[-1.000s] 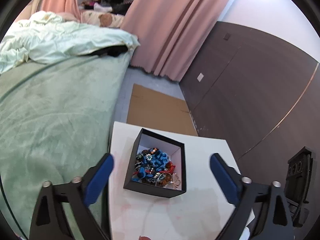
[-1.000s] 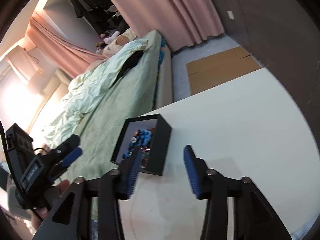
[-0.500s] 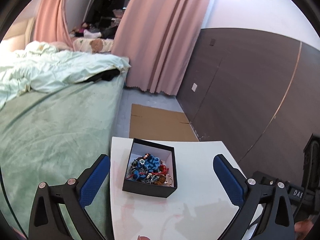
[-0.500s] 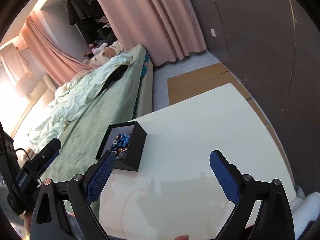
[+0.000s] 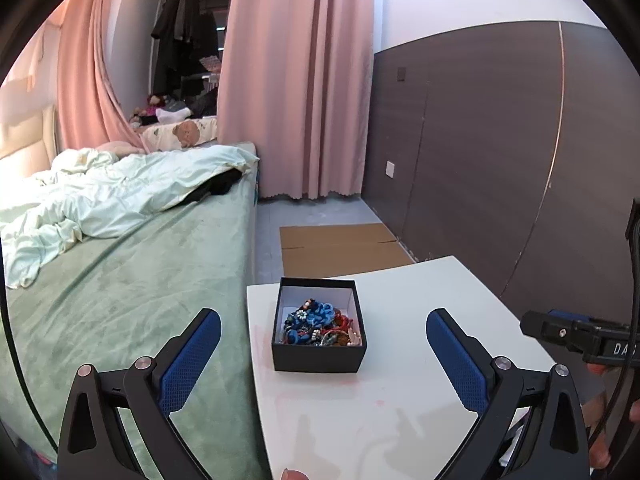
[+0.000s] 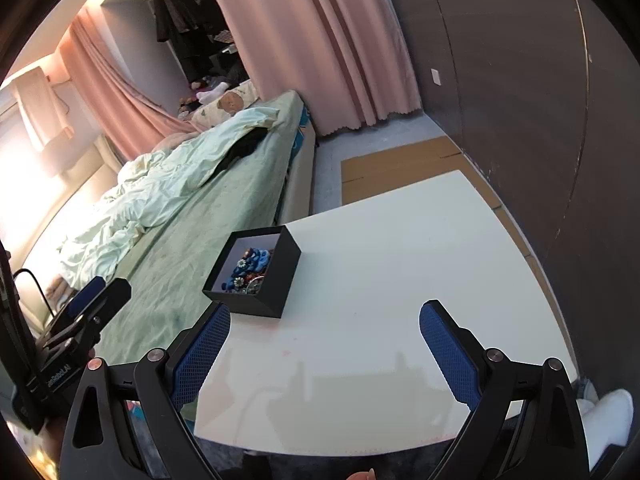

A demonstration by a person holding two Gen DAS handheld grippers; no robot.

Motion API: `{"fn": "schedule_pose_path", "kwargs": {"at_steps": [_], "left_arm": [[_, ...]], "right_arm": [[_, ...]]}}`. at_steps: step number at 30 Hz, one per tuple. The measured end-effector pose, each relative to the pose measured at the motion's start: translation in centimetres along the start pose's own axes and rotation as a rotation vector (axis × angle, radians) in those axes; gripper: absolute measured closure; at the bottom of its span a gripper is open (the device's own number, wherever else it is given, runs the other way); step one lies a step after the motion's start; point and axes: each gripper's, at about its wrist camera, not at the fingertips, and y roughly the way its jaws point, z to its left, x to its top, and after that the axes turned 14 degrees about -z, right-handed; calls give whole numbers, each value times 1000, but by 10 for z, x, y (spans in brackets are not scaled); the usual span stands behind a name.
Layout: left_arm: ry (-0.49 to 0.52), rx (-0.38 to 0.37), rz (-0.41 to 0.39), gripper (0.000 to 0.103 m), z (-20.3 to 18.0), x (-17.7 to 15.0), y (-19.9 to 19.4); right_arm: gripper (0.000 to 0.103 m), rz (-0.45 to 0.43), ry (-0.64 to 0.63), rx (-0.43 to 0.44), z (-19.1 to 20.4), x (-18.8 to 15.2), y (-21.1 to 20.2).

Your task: Organize jewelry

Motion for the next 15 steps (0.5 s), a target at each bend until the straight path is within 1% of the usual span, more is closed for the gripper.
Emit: {"fn": "schedule_pose_path", "kwargs": {"at_steps": [8, 15], "left_arm": [[-27, -15, -12, 0, 7, 2, -10], [-23, -13, -28, 0, 8, 4, -14]], "right_arm": [[7, -18, -14, -7, 4, -2, -7], [7, -20, -20, -10, 6, -2, -6]]}}
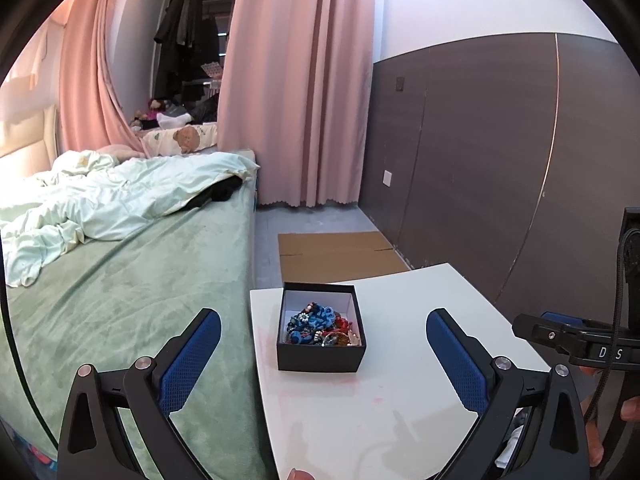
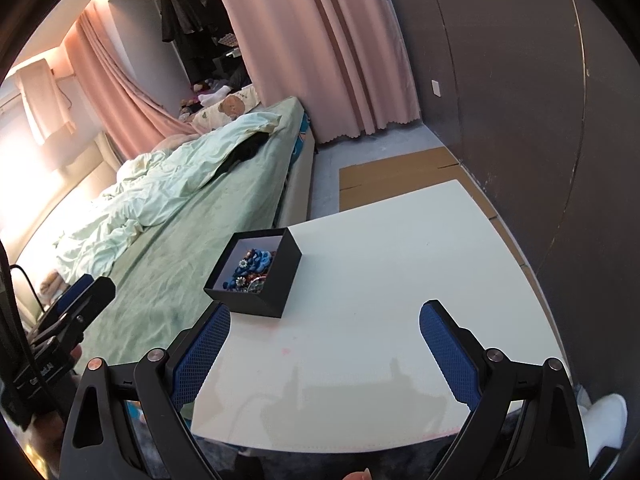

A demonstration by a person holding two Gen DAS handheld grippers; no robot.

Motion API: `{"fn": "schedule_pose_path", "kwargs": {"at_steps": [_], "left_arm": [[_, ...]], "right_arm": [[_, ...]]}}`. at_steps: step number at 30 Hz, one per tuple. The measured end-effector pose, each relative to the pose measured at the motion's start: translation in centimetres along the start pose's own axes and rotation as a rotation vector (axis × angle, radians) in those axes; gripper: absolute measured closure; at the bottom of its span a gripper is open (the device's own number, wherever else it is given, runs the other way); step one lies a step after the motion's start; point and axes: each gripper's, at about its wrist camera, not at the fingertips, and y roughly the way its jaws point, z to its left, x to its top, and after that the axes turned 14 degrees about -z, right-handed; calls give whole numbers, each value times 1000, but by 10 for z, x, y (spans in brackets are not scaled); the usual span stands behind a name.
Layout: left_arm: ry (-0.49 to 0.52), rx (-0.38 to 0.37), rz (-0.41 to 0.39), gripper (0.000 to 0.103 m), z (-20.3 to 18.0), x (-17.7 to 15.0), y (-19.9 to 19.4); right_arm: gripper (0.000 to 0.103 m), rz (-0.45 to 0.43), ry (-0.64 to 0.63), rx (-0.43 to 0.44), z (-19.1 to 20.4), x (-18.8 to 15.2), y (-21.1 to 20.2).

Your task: Organize jewelry

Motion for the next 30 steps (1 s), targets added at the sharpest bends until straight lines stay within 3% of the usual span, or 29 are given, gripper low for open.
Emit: {"fn": "schedule_pose_path", "kwargs": {"at_steps": [30], "left_arm": [[-3, -10, 1, 0, -4, 2, -2]], "right_arm": [[7, -49, -41, -7, 10, 2, -6]]}}
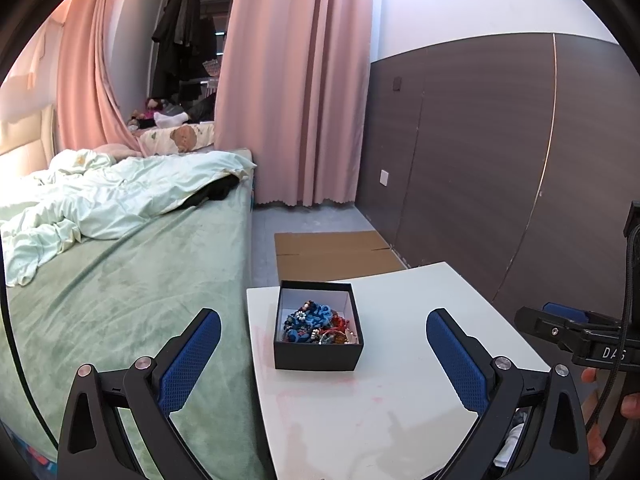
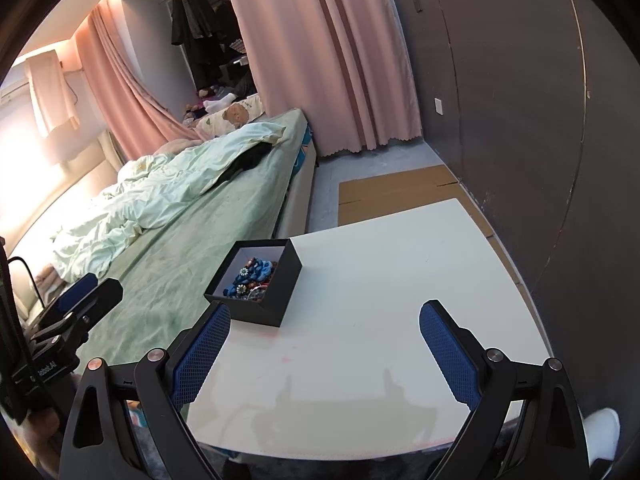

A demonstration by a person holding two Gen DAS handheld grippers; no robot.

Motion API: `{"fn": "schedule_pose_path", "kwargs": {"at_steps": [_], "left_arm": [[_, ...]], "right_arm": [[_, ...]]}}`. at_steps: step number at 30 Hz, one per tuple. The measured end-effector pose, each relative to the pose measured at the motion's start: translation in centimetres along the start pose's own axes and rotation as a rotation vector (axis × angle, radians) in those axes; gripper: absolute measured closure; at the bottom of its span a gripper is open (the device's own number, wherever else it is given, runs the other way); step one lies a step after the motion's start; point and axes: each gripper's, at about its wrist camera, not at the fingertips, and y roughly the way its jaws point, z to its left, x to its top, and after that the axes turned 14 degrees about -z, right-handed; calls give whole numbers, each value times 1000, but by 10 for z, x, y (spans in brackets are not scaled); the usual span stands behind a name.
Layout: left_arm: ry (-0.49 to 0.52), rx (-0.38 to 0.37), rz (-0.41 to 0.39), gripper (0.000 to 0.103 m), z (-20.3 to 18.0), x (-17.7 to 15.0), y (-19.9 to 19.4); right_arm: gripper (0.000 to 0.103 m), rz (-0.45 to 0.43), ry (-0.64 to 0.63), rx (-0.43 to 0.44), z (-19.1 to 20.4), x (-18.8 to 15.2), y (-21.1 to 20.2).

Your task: Organize jewelry

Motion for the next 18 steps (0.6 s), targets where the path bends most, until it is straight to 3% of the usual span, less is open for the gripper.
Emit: {"fn": "schedule_pose_path", "kwargs": {"at_steps": [18], "left_arm": [[-8, 2, 2, 0, 5, -2, 1]], "right_arm": [[7, -1, -14, -1, 0, -3, 0]]}}
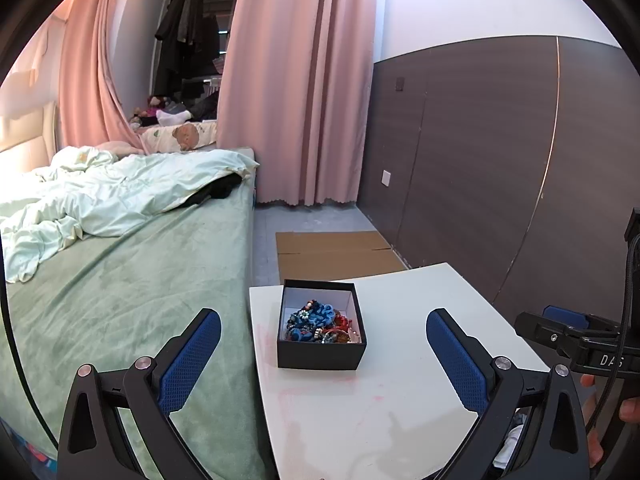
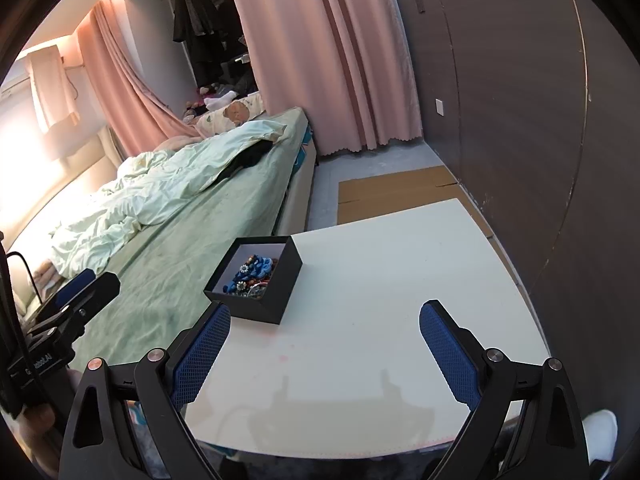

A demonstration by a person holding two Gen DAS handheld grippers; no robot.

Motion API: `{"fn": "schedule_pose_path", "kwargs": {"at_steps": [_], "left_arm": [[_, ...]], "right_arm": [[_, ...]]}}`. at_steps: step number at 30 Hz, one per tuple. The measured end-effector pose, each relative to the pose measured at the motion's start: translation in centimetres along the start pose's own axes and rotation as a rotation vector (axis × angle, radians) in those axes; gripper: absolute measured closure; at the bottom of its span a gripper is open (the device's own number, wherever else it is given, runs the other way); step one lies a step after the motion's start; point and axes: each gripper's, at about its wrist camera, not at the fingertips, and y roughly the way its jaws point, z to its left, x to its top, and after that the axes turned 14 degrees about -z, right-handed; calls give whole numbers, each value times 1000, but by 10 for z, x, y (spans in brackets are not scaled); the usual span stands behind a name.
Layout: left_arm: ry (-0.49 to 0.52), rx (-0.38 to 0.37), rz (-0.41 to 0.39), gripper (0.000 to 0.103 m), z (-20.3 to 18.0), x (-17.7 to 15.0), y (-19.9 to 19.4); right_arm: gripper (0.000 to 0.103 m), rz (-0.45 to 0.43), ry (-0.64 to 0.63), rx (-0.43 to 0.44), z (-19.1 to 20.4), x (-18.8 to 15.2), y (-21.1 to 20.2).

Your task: Organize jewelry

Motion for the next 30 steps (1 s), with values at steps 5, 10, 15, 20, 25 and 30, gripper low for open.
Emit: {"fn": "schedule_pose_path", "kwargs": {"at_steps": [5, 10, 15, 20, 25, 30], "left_arm": [[-4, -3, -1, 0, 1, -1, 0], [-6, -4, -15, 0, 1, -1, -4], [-9, 2, -23, 0, 0, 1, -4], [-8, 3, -22, 0, 0, 1, -4], [-2, -2, -26, 0, -1, 1, -5], [-2, -2, -8, 0, -2, -1, 0]], "right_arm": [[7, -3, 5, 7, -1, 0, -1], [7, -8, 12, 5, -2, 0, -3], [7, -8, 4, 4, -1, 0, -4], [7, -8, 2, 1, -1, 0, -4], [7, 1, -2, -3, -2, -1, -4], [7, 1, -10, -4, -3, 1, -6]]}}
